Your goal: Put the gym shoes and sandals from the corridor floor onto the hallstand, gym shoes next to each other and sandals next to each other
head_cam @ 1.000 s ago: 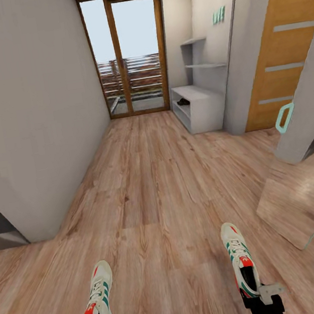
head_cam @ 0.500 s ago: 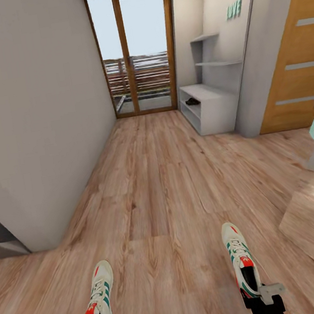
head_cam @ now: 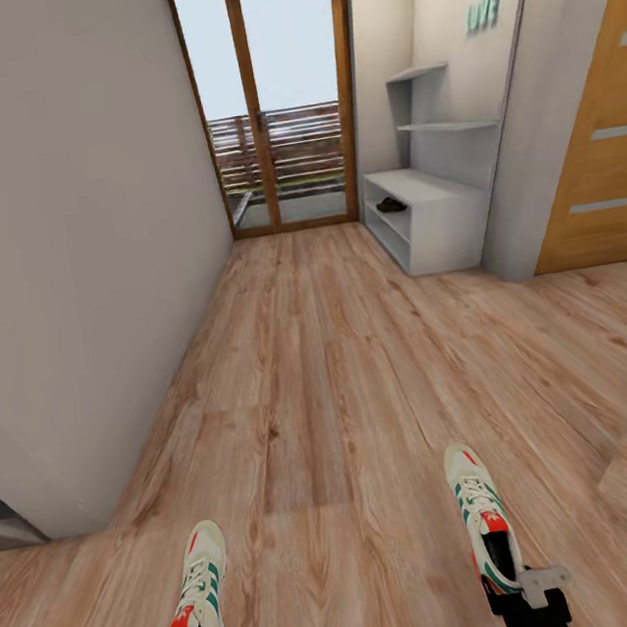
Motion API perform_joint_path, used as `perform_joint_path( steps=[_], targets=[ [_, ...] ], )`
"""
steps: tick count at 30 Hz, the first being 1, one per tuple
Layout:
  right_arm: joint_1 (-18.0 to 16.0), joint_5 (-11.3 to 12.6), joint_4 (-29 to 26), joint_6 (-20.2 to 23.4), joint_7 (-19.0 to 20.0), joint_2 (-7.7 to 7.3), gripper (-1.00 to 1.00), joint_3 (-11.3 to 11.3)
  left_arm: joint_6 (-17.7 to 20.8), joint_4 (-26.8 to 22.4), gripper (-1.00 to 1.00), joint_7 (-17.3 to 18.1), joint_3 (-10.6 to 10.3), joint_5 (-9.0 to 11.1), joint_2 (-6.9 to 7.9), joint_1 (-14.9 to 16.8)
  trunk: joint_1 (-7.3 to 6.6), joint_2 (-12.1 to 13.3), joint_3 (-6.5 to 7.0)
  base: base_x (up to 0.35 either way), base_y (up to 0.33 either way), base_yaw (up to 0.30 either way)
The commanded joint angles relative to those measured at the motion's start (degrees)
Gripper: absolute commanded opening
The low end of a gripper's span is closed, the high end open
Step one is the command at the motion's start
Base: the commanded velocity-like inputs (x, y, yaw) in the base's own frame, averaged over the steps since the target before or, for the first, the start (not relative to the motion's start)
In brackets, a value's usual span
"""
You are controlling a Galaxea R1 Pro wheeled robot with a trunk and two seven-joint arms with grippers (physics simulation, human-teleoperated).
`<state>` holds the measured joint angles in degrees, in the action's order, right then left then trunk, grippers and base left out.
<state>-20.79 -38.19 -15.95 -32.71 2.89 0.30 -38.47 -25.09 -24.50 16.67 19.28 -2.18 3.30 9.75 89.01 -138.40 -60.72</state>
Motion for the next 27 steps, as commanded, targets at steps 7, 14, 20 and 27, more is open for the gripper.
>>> perform_joint_path(
  steps=[7,14,20,27],
  targets=[
    [0.2,-0.2,0.0,-3.4,0.3,-0.03,-1.00,-0.5,-0.1,0.1,-1.00,0.6,0.5,-0.2,-0.04,0.0,0.02,0.0,-0.05,0.338,0.084,0.000],
    [0.7,-0.2,0.0,-4.7,0.3,0.06,-1.00,-0.6,-0.1,0.1,-1.00,0.6,0.5,-0.1,-0.06,0.0,0.02,0.0,-0.05,0.338,0.084,0.000],
    [0.7,-0.3,0.0,-4.7,0.4,0.16,-1.00,-0.5,-0.1,0.1,-1.00,0.6,0.5,-0.2,-0.08,0.1,0.02,0.0,-0.05,0.338,0.084,0.000],
    [0.8,-0.4,0.0,-4.7,0.4,0.15,-1.00,-0.5,-0.1,0.1,-1.00,0.6,0.5,-0.2,-0.08,0.1,0.02,0.0,-0.05,0.338,0.084,0.000]
  ],
)
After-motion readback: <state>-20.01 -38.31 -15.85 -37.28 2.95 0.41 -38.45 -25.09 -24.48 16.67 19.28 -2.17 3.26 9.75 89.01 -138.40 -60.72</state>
